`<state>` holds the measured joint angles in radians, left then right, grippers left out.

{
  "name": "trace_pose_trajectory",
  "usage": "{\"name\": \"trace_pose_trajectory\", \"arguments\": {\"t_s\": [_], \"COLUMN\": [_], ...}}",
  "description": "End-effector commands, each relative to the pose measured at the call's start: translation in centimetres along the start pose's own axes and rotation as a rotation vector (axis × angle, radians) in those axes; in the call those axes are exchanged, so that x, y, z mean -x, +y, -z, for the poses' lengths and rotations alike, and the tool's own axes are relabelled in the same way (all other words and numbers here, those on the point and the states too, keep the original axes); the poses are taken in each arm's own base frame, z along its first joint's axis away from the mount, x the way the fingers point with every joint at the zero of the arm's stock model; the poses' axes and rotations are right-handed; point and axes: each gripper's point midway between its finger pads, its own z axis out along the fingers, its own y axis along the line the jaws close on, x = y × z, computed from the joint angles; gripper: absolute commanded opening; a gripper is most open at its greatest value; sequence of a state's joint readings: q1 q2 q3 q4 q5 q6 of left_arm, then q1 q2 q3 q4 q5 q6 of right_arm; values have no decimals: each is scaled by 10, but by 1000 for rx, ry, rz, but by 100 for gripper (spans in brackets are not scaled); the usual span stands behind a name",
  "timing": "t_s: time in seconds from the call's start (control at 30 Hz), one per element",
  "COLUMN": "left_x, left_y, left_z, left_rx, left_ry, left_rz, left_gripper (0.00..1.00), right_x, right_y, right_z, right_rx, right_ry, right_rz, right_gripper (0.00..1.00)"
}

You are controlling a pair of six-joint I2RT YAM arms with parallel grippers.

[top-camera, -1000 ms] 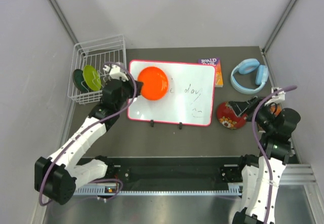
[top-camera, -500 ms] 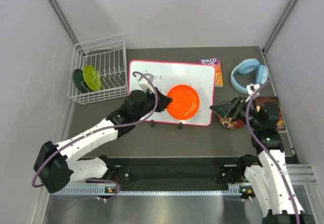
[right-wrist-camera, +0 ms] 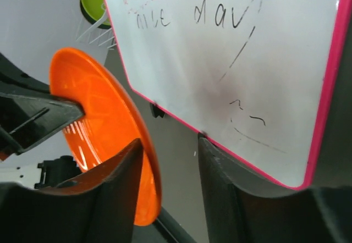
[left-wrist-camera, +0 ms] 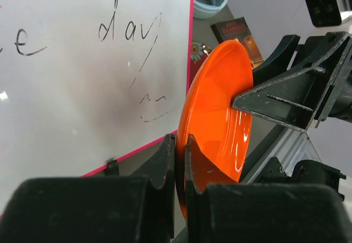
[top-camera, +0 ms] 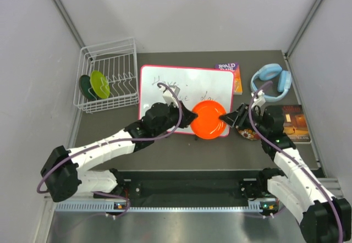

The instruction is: Unload the plates from the dish rack

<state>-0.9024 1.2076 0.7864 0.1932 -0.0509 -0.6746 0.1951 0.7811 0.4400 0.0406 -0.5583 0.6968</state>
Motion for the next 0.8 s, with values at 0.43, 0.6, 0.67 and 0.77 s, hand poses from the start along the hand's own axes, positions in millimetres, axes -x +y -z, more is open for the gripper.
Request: {"name": "trace_pose_trajectory", "arguments": {"t_s": [0.43,0.6,0.67,0.77], "left_x": [19,38,58,81], "left_y": [-26,19,38,58], "left_z": [-15,6,23,50], "left_rx": [-88,157,272,401], "left_ry": [-67,-116,-184,-280], "left_rz": [-40,-207,-285,-352], "left_gripper": [51,95,99,99], "right_x": [17,65,79,88], "right_y": [7,-31,-32,-57], "right_z": [11,75,100,130], "right_rx": [-1,-434,-511,-696], "right_ry": [-109,-321,-403,-479], "right_rz": [96,113,124,105], "right_gripper": [0,0,0,0]}}
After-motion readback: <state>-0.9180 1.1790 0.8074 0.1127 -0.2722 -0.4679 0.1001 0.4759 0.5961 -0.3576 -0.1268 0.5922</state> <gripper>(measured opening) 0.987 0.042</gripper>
